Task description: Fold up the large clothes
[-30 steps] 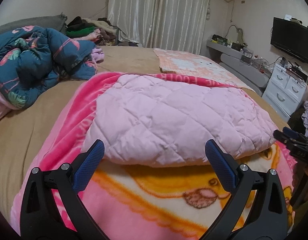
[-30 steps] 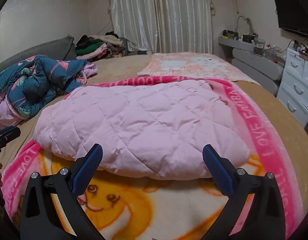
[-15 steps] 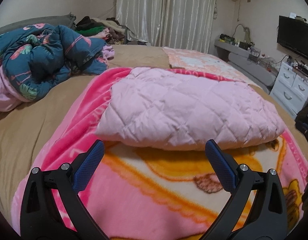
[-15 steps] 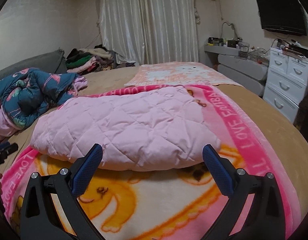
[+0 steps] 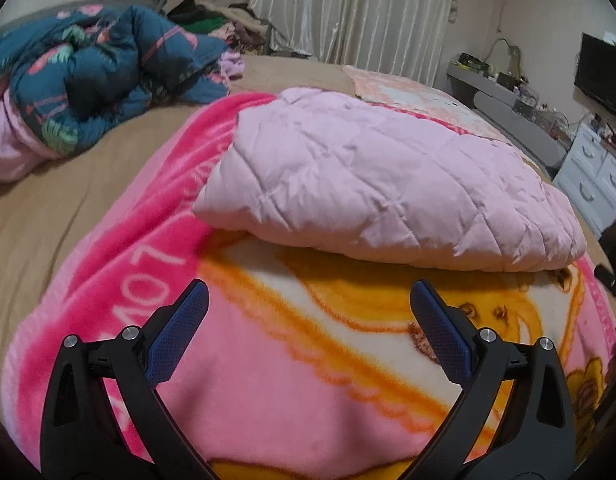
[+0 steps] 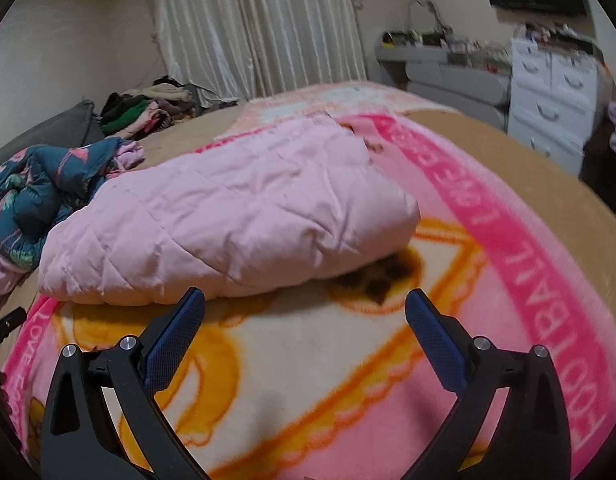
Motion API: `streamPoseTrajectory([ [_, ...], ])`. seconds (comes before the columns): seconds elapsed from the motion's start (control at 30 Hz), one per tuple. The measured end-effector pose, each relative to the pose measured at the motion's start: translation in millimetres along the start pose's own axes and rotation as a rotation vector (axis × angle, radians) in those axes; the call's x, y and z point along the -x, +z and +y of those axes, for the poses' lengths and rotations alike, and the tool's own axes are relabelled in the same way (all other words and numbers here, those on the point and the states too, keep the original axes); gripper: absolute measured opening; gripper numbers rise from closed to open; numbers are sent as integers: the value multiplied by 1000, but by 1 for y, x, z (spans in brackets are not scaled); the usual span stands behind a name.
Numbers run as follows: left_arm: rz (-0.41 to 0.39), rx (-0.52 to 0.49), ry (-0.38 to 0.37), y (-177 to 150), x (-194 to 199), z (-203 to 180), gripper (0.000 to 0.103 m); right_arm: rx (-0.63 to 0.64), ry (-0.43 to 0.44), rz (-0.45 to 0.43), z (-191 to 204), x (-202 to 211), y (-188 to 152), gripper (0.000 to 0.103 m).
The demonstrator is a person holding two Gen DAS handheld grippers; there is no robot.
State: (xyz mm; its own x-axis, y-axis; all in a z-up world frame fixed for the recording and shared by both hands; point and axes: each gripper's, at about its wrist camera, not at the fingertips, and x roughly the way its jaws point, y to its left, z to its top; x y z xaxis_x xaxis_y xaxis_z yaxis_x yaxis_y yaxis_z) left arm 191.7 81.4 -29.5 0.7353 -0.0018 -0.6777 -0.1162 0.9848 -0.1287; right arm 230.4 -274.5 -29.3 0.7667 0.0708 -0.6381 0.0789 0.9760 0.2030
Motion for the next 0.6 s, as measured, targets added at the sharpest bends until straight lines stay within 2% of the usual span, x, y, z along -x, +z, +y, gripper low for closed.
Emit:
streamPoseTrajectory([
  [0.2,67,108,-34,-3,-24,17,95,-176,58,51,-20,-27,6,99],
  [0.37,71,166,-42,0,-32,29,95,-346,114,87,-38,-55,18,99],
  [0.43,73,189,-50,2,-35,34,95,-382,121,99,-41,-65,24,99],
  [0.53,83,224,-60,5,-40,40,95,-374,77,113,-41,-80,33,99],
  [0.6,90,244,-71,8,-45,42,95,-405,100,126,-43,-90,35,99],
])
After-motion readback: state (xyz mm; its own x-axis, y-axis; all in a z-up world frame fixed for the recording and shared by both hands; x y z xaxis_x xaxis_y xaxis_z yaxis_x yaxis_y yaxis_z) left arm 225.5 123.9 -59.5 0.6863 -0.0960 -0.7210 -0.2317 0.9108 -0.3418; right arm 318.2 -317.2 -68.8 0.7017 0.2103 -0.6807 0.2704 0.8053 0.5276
